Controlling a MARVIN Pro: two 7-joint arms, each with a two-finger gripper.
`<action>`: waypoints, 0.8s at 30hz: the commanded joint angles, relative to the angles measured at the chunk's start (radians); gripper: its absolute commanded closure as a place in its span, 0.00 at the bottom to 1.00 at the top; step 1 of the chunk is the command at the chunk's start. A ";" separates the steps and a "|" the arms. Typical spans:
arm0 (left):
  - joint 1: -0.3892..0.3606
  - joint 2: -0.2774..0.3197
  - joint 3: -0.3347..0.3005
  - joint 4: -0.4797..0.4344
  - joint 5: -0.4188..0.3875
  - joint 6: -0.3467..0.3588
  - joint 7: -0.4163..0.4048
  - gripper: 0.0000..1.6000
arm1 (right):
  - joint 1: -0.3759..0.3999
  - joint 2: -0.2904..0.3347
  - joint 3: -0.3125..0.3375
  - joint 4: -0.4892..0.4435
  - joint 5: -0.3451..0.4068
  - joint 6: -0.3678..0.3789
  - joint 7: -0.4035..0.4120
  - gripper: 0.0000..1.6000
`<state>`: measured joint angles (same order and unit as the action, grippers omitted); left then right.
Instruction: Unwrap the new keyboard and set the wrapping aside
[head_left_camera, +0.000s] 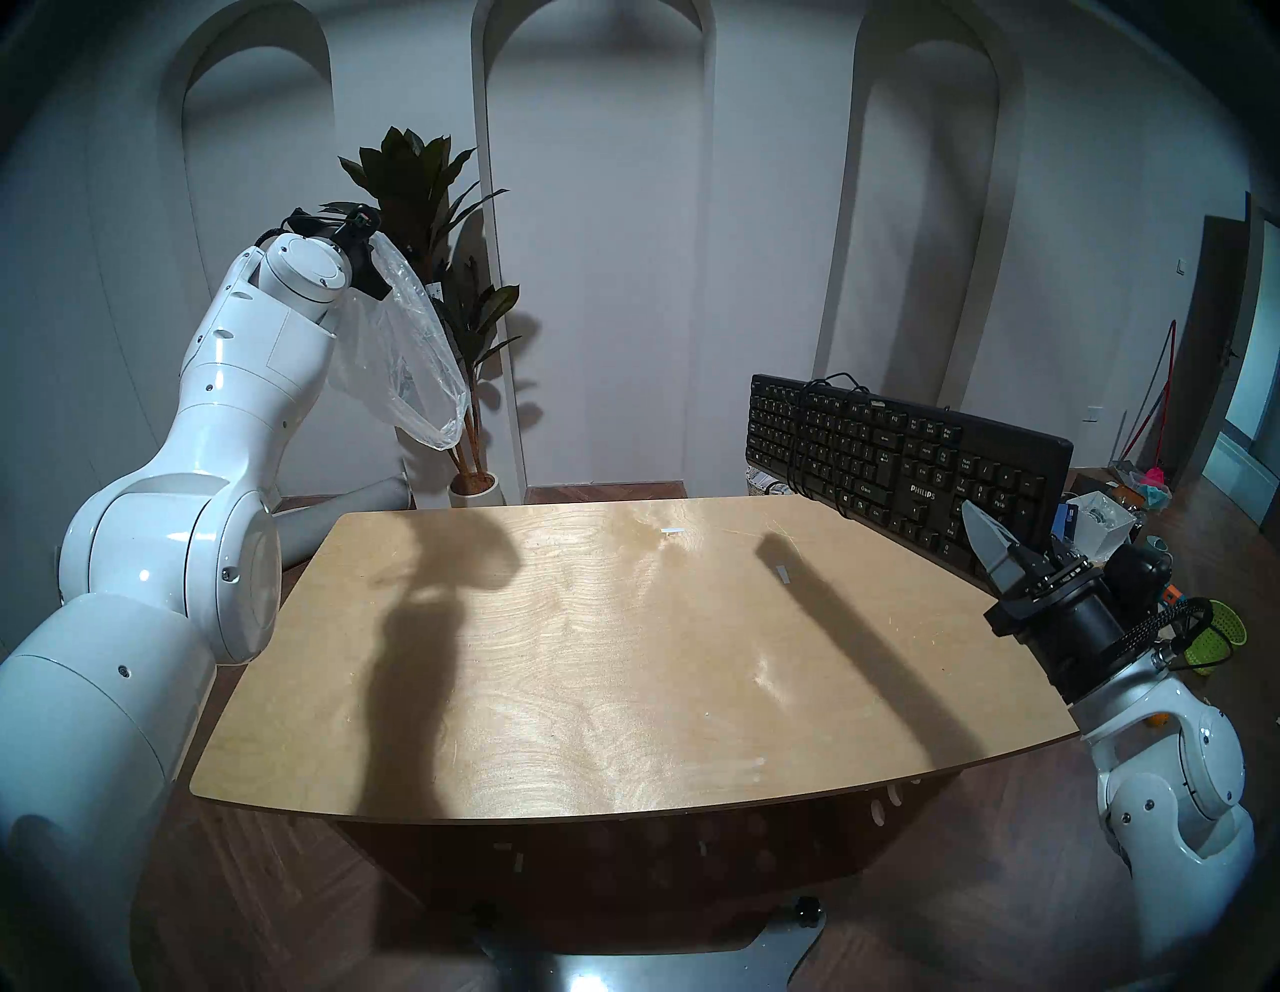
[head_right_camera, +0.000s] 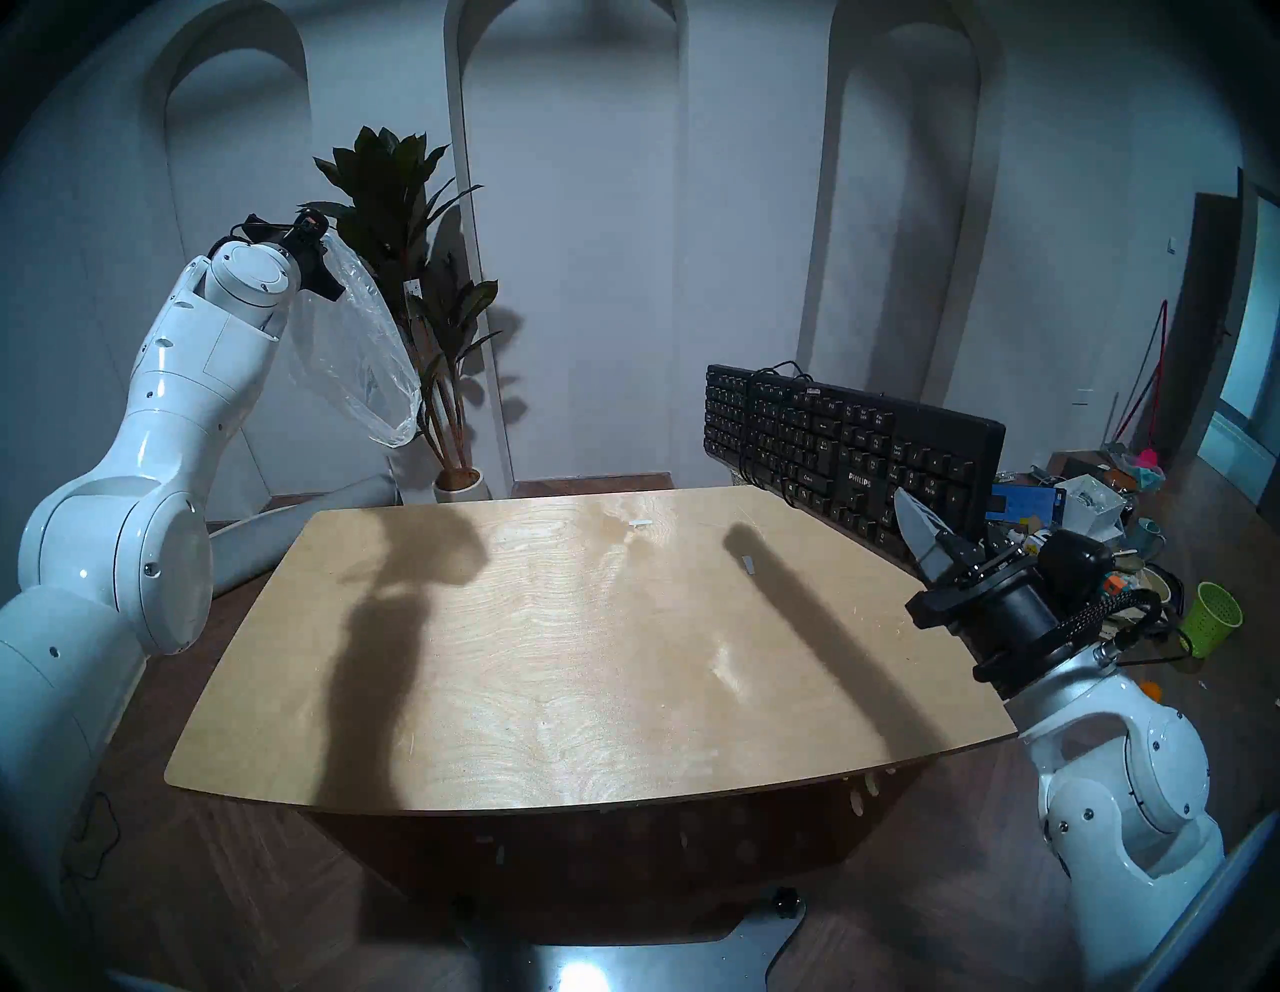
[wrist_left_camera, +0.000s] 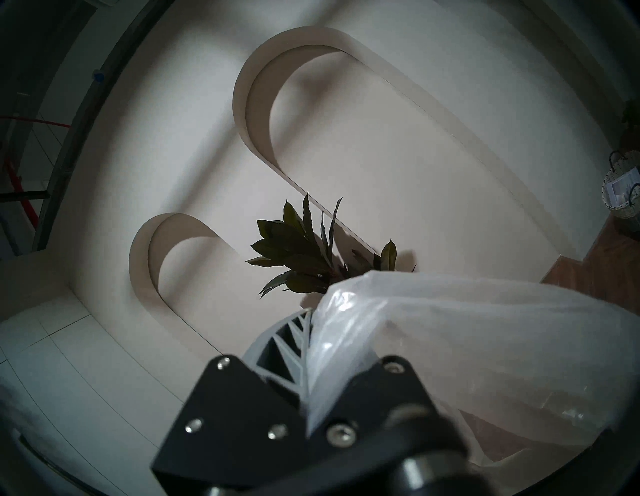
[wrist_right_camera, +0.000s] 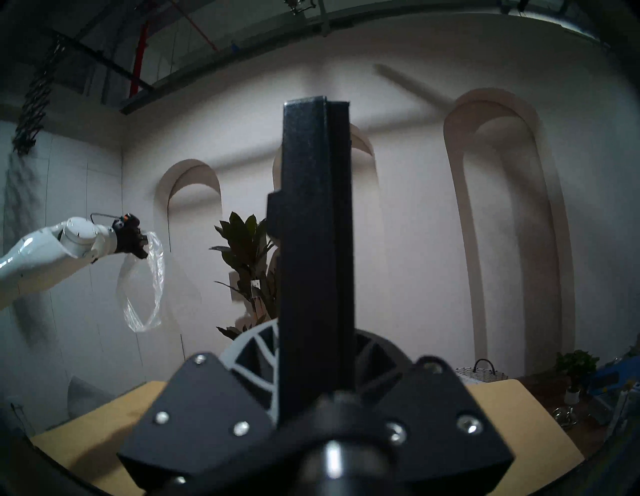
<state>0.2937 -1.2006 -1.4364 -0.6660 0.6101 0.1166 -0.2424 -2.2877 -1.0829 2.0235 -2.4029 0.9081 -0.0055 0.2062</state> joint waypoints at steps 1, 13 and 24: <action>-0.040 -0.021 -0.014 0.006 -0.014 0.000 0.016 1.00 | 0.081 -0.016 0.019 -0.039 0.143 0.030 -0.019 1.00; -0.076 -0.043 -0.070 0.000 -0.072 -0.012 0.033 1.00 | 0.168 0.001 -0.068 0.004 0.436 0.240 -0.126 1.00; -0.072 -0.051 -0.099 0.027 -0.099 -0.020 0.051 1.00 | 0.265 0.054 -0.147 0.014 0.640 0.432 -0.248 1.00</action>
<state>0.2633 -1.2494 -1.5229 -0.6392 0.5215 0.1087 -0.2052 -2.1198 -1.0695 1.8782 -2.3684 1.4438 0.3609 -0.0069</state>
